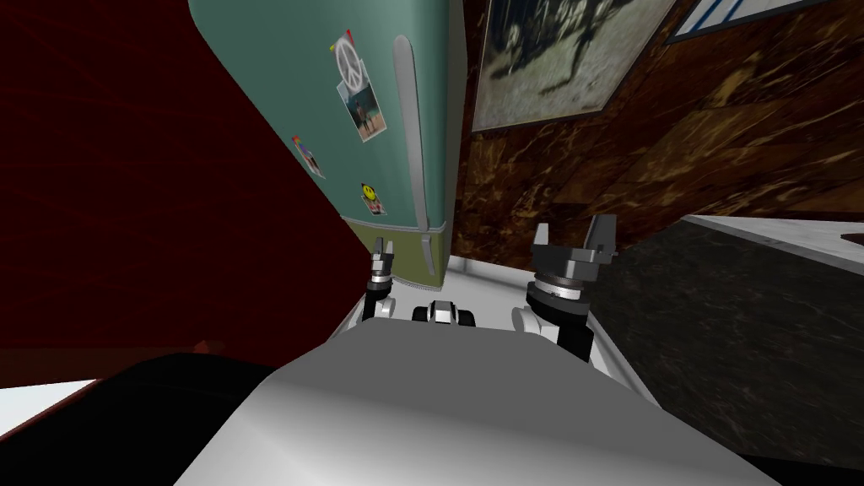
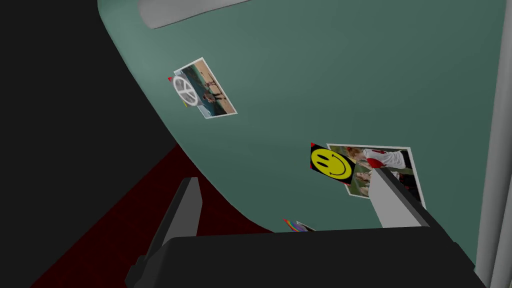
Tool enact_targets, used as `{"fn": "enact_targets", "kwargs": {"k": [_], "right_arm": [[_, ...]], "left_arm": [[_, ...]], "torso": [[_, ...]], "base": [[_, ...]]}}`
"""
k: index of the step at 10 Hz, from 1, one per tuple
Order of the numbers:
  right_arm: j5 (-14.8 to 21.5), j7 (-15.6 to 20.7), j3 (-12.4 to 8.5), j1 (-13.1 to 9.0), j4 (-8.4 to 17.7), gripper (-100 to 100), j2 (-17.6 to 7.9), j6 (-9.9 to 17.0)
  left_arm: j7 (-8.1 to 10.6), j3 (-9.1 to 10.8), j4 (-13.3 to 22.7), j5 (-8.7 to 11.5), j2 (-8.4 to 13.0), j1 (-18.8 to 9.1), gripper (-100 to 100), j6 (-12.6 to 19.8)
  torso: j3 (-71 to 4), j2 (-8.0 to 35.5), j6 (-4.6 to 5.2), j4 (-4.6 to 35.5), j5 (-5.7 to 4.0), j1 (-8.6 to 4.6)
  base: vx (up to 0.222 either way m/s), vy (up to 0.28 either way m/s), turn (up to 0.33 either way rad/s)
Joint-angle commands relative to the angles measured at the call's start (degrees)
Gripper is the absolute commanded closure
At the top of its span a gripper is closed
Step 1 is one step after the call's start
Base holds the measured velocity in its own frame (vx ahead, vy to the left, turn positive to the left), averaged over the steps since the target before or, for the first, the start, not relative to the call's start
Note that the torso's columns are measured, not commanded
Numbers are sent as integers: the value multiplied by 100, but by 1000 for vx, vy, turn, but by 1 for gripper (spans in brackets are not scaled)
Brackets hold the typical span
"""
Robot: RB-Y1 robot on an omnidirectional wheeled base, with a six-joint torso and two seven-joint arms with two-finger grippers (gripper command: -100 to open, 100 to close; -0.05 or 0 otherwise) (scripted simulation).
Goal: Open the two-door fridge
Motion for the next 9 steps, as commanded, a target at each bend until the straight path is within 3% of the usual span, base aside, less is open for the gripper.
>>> {"fn": "enact_targets", "kwargs": {"k": [1, 9], "right_arm": [[0, 0, 0, 0, 0, 0, 0, 0], [0, 0, 0, 0, 0, 0, 0, 0]], "left_arm": [[-35, -53, 253, -50, -5, -76, -100, -88], [-162, -248, 1294, -248, -25, -473, -100, -359]], "torso": [[3, 4, 0, 1, 1, 1], [2, 3, 1, 1, 3, 9]], "base": [[48, -35, -45], [77, -44, -60]]}}
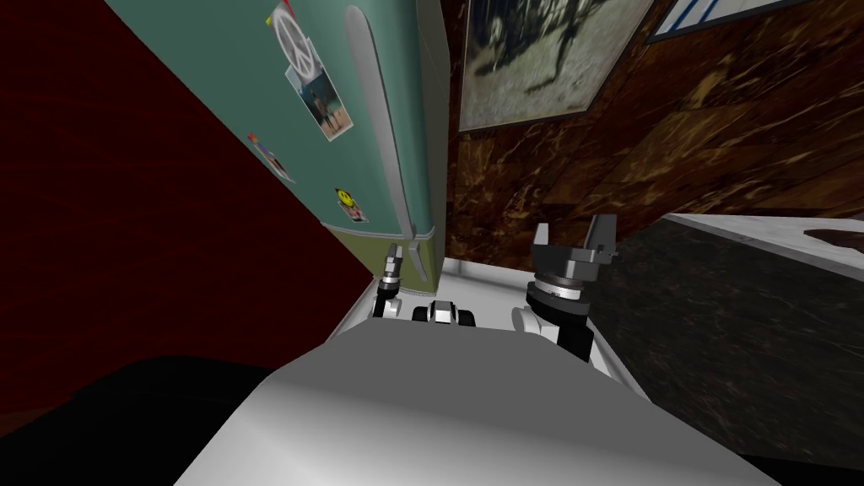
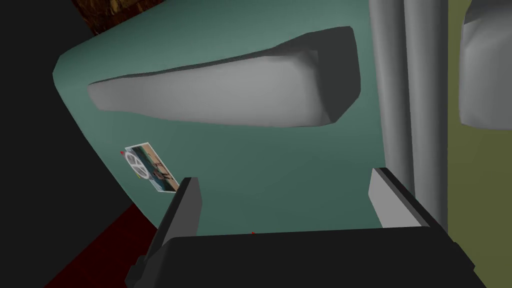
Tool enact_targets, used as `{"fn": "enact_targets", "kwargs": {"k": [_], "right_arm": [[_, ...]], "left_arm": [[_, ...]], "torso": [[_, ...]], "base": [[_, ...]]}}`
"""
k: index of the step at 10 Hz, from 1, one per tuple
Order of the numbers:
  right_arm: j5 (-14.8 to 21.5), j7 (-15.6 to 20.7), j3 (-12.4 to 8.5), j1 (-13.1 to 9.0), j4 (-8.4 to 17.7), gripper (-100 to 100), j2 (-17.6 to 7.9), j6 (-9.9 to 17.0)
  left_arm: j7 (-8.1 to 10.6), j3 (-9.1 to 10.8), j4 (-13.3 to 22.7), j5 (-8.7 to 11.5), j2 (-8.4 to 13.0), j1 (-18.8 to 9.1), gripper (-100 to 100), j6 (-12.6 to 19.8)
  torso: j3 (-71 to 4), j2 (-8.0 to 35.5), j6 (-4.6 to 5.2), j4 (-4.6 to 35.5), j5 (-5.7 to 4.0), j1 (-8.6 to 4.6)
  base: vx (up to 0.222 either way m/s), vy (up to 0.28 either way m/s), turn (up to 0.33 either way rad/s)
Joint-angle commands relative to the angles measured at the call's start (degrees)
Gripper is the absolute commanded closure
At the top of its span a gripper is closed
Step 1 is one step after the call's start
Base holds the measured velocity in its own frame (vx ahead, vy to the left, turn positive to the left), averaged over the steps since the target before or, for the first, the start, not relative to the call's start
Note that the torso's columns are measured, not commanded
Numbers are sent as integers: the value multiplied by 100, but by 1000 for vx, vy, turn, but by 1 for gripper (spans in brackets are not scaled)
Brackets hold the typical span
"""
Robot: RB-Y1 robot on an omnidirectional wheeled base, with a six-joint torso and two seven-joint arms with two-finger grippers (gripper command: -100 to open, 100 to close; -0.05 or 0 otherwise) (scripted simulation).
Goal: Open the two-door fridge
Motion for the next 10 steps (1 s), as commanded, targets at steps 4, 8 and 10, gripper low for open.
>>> {"fn": "enact_targets", "kwargs": {"k": [4, 8, 10], "right_arm": [[0, 0, 0, -1, 0, 0, 0, 0], [0, 0, 0, 0, 0, 0, 0, 0], [0, 0, 0, -1, 0, 0, 0, 0]], "left_arm": [[-3, -35, 159, -54, -28, -145, -100, 114], [27, -17, -33, -45, 2, -161, -100, 306], [-9, -39, 204, -55, -33, -138, 100, 62]], "torso": [[-6, -9, 11, -3, 0, -2], [0, 0, 0, 0, -2, -6], [5, 7, 1, 1, 0, -2]], "base": [[45, -27, -25], [27, -8, 1], [-24, 6, 0]]}}
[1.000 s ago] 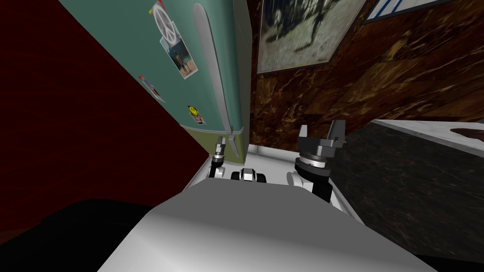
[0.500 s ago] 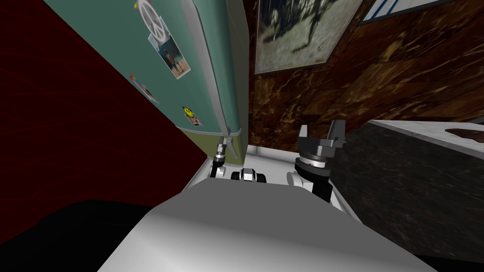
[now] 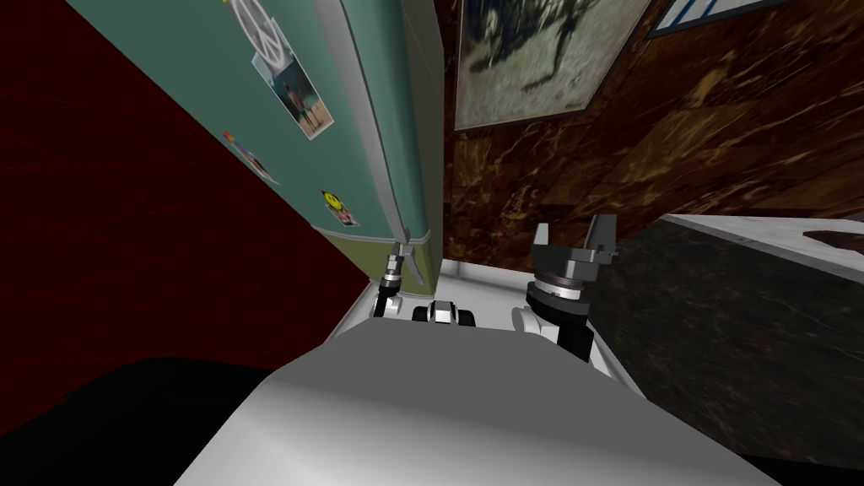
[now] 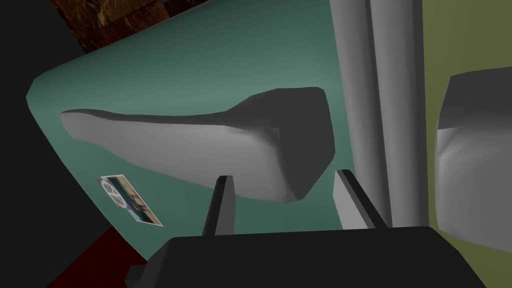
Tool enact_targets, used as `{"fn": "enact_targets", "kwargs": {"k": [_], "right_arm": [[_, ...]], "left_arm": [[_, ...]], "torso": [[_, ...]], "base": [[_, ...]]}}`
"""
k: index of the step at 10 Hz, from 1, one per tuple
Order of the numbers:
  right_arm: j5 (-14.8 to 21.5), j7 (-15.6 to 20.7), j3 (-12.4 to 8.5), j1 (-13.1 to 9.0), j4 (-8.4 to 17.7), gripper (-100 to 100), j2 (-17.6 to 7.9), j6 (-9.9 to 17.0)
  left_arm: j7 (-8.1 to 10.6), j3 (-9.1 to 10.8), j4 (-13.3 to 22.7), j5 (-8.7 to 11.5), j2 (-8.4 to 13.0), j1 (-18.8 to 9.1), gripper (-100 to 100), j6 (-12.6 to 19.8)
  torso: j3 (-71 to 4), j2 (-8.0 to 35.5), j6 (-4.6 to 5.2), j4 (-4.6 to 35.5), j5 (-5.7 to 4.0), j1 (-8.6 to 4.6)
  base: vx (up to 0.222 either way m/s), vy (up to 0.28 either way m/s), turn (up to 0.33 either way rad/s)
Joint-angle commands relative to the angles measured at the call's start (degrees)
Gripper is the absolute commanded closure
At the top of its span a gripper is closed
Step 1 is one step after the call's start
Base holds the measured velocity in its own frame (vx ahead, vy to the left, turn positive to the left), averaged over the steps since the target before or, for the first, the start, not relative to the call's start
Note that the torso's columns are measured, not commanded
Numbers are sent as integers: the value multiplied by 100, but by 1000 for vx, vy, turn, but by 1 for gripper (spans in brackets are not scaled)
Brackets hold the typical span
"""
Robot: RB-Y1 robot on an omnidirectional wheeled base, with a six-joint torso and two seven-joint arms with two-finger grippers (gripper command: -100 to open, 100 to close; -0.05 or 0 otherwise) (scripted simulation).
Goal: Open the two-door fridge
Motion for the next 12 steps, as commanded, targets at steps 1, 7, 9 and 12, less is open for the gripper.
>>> {"fn": "enact_targets", "kwargs": {"k": [1, 7, 9, 12], "right_arm": [[0, 0, 0, 0, 0, 0, 0, 0], [0, 0, 0, 0, 0, 0, 0, 0], [0, 0, 0, 0, 0, 0, 0, 0], [0, 0, 0, 1, 0, 0, 0, 0]], "left_arm": [[-41, -24, 261, -10, -37, 29, 100, -295], [3, 123, -168, 33, 218, 130, -100, 408], [20, 186, -360, 50, 333, 187, -100, 681], [47, 290, -705, 80, 523, 288, -100, 1124]], "torso": [[-1, 1, 1, 7, -5, -3], [-13, -24, 2, -12, 4, 1], [-15, -25, 0, -10, 2, 3], [-12, -21, 2, -6, 0, -1]], "base": [[-38, 12, -1], [3, -28, 13], [9, -43, 17], [14, -47, 20]]}}
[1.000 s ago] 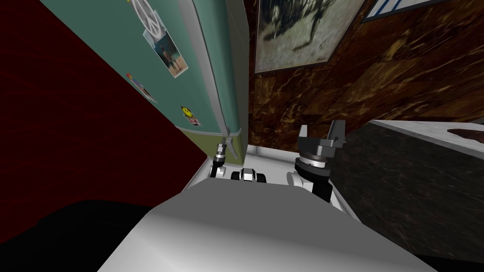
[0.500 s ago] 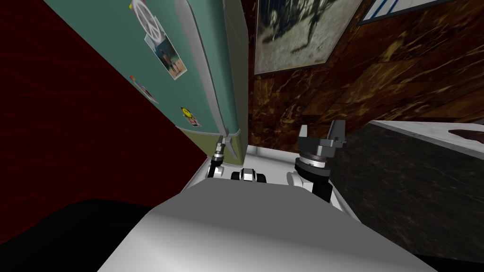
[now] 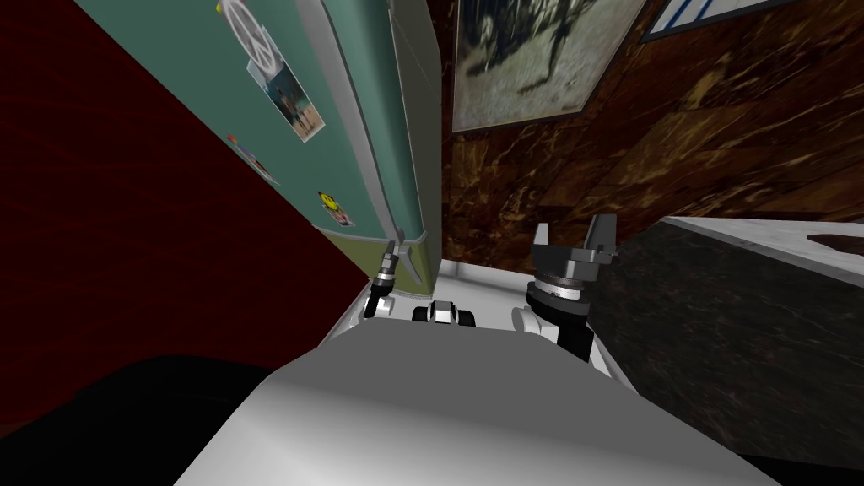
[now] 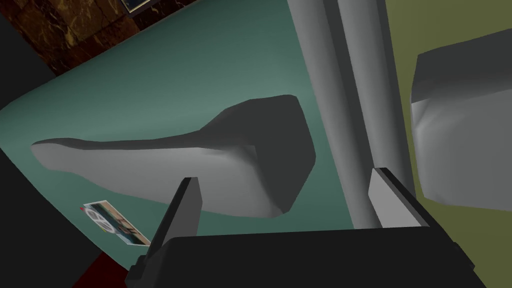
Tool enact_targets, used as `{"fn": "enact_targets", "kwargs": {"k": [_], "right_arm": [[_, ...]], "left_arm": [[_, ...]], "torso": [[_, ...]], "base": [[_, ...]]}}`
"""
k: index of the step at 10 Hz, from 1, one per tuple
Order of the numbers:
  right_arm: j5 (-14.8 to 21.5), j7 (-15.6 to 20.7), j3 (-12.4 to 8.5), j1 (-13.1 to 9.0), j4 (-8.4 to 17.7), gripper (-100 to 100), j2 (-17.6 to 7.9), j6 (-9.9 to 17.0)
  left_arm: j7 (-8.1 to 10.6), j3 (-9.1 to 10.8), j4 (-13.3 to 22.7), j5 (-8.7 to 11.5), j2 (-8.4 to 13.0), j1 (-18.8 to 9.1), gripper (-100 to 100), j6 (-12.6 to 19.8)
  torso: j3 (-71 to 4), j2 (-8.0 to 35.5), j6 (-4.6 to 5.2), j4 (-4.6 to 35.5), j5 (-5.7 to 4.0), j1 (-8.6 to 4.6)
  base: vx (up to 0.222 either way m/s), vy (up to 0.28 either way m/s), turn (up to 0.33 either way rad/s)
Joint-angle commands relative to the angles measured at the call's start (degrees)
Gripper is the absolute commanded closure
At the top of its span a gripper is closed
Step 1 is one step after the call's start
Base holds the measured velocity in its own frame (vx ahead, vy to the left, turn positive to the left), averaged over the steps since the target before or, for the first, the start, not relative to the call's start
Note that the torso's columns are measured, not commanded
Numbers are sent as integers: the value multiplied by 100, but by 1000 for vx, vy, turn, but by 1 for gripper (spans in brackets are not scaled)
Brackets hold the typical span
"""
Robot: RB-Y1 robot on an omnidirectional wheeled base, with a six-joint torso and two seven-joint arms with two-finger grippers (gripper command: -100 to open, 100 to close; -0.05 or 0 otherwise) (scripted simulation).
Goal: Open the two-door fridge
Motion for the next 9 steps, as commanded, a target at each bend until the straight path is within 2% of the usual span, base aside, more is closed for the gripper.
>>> {"fn": "enact_targets", "kwargs": {"k": [1, 9], "right_arm": [[0, 0, 0, 0, 0, 0, 0, 0], [0, 0, 0, 0, 0, 0, 0, 0]], "left_arm": [[28, 98, -350, 28, 177, 98, -100, 439], [93, 346, -1170, 97, 621, 339, -100, 1544]], "torso": [[1, 2, -1, 1, -1, -3], [5, 10, -2, 4, -2, -4]], "base": [[10, -57, 21], [12, -43, 16]]}}
